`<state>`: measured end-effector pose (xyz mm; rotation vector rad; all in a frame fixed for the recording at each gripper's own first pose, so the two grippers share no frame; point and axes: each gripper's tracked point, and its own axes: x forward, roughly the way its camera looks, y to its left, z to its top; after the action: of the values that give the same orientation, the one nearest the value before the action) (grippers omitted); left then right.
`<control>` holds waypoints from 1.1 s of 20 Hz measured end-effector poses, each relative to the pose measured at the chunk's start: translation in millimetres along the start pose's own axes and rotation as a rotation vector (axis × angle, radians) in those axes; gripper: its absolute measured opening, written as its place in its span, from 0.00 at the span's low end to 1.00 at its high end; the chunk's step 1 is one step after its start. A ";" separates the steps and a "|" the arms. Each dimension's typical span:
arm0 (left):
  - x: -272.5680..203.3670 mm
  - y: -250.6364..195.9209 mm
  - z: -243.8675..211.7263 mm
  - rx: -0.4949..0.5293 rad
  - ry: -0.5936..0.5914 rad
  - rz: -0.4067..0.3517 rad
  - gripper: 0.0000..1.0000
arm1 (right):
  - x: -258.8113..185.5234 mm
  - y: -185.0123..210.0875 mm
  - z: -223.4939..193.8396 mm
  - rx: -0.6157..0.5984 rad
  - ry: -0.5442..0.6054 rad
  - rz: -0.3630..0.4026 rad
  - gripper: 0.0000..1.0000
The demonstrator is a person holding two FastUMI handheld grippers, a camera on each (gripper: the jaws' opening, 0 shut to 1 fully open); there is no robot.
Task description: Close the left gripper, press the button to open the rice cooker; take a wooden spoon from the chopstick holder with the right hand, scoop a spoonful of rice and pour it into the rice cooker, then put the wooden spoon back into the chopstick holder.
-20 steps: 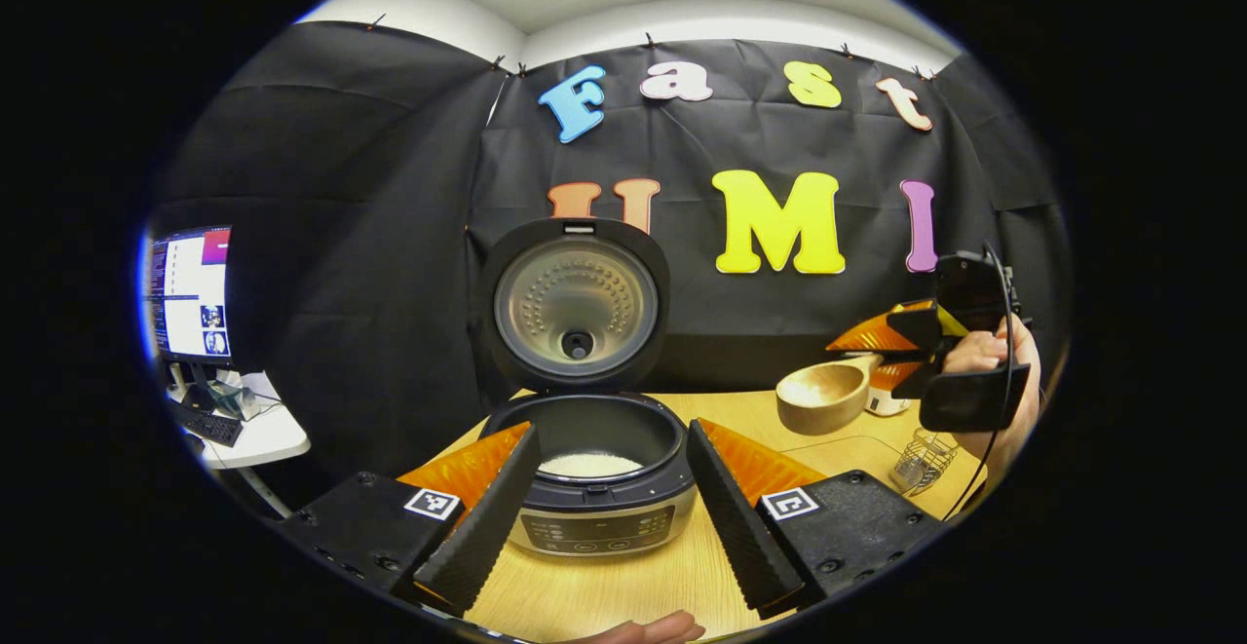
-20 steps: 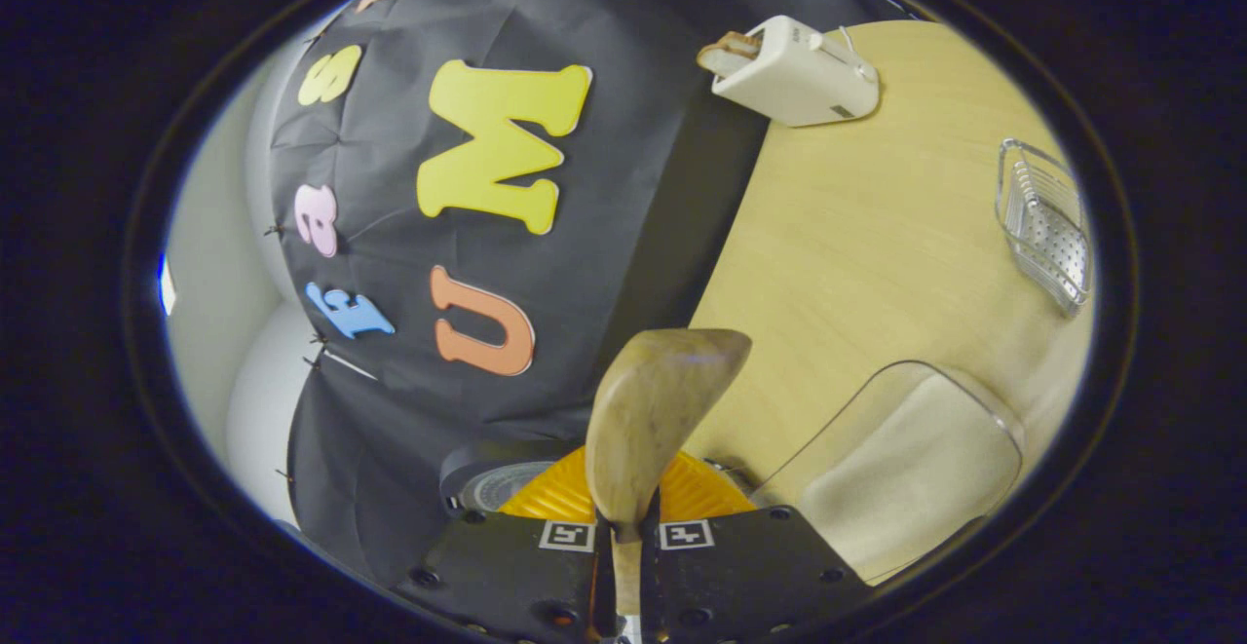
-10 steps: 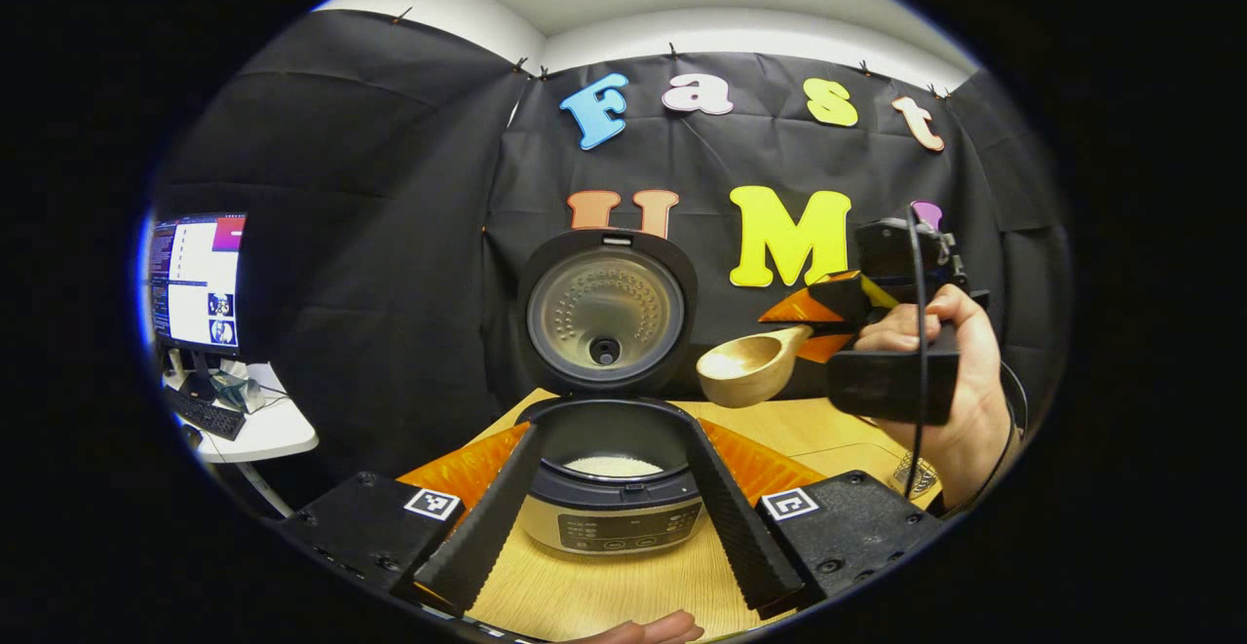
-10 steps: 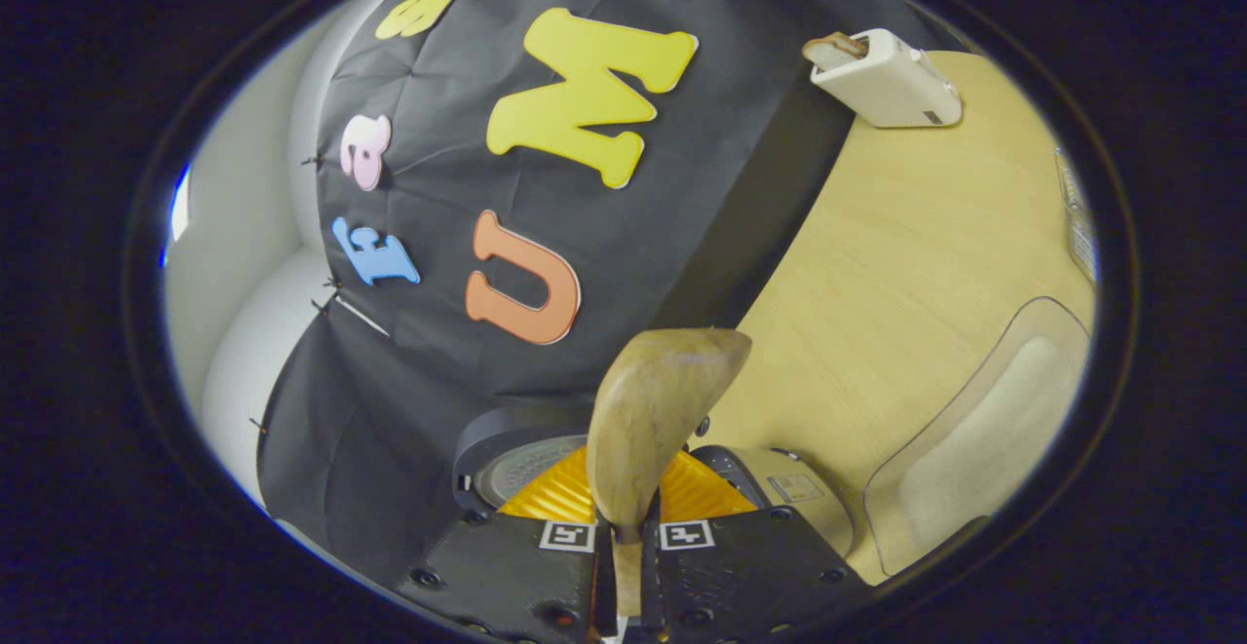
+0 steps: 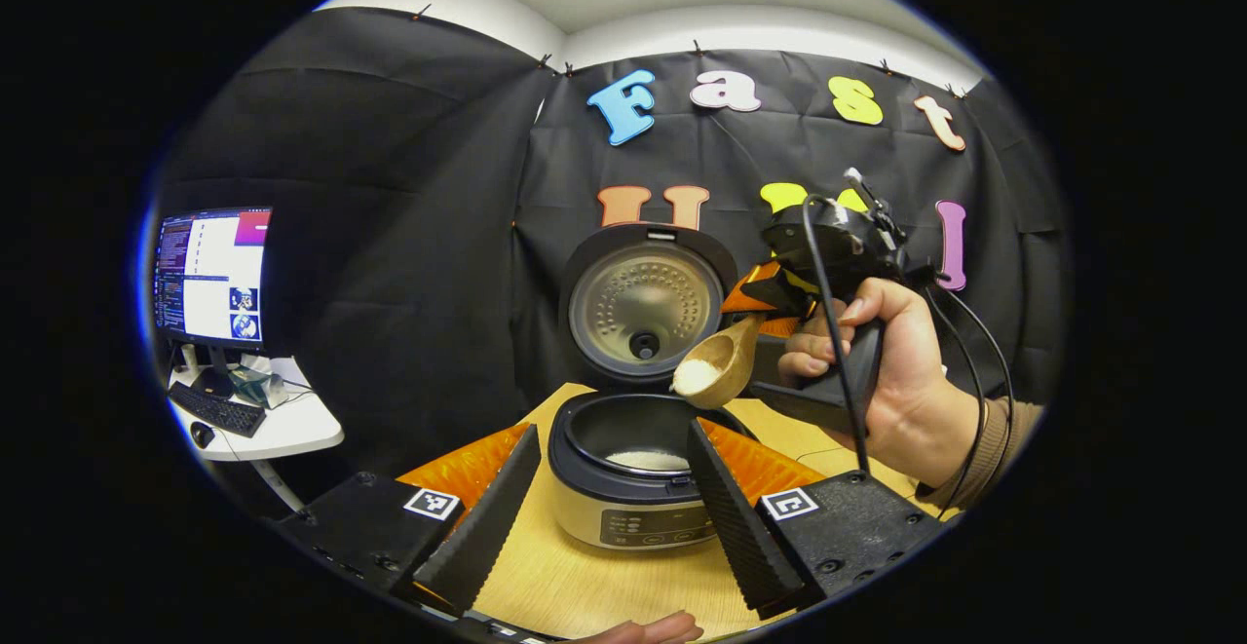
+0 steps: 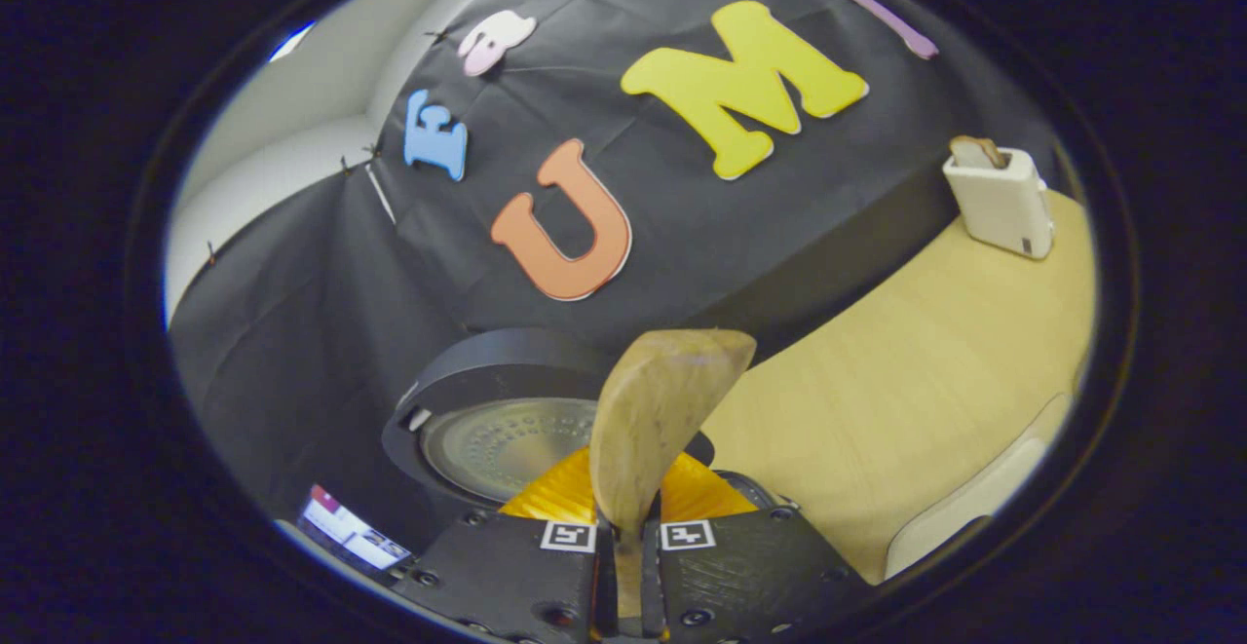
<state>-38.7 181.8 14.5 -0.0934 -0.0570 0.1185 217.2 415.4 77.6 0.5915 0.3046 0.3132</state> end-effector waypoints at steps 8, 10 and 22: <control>-3.0 9.2 -0.4 0.043 0.014 0.066 0.96 | 26.8 27.8 -13.8 -0.503 0.014 0.002 0.09; -4.6 12.6 0.7 0.059 0.023 0.093 0.96 | 33.0 35.4 -29.9 -0.613 0.045 0.031 0.10; -2.8 14.5 -2.4 0.062 0.034 0.107 0.96 | 19.4 50.7 -44.8 -0.907 0.009 0.069 0.10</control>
<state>-43.0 195.6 10.6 -0.0367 -0.0141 0.2254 208.3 484.6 68.2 -0.2933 0.1240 0.4769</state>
